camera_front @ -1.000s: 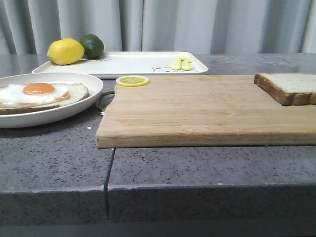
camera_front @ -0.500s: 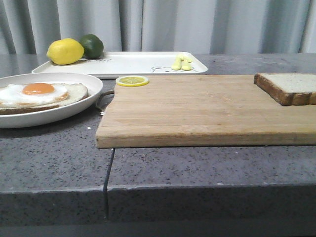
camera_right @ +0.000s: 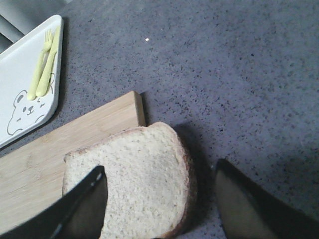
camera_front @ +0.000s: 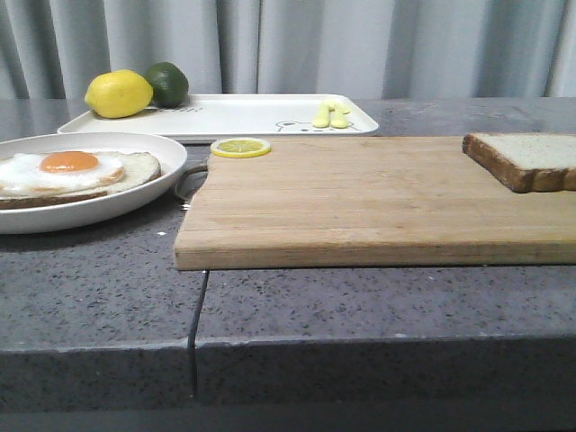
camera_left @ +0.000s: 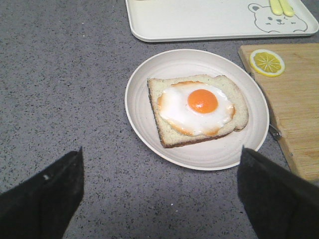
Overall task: Place bread and move sandwich to tray
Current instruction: 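Grasp the white bread slice by its edge with the right gripper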
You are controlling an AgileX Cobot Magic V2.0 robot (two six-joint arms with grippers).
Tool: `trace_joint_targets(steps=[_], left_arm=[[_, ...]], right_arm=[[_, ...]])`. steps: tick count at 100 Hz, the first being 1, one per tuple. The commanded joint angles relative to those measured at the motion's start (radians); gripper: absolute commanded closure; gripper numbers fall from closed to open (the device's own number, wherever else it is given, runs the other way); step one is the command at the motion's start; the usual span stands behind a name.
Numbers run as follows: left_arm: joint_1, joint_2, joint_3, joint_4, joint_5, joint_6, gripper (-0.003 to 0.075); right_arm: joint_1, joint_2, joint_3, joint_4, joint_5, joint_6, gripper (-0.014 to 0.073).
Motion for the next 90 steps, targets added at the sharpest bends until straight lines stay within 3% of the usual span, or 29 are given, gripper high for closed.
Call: trace_joint_targets(steps=[1, 18, 90], left_arm=[[-0.007, 0.008, -0.033, -0.02, -0.068, 0.001, 0.0135], [-0.007, 0.008, -0.033, -0.02, -0.068, 0.001, 0.0135], [-0.007, 0.008, -0.033, -0.02, -0.069, 0.001, 0.0135]], right_arm=[[-0.012, 0.032, -0.013, 0.138, 0.023, -0.098, 0.0117], [-0.012, 0.112, -0.011, 0.226, 0.072, -0.158, 0.0117], [-0.012, 0.295, -0.011, 0.28, 0.182, -0.193, 0.0117]])
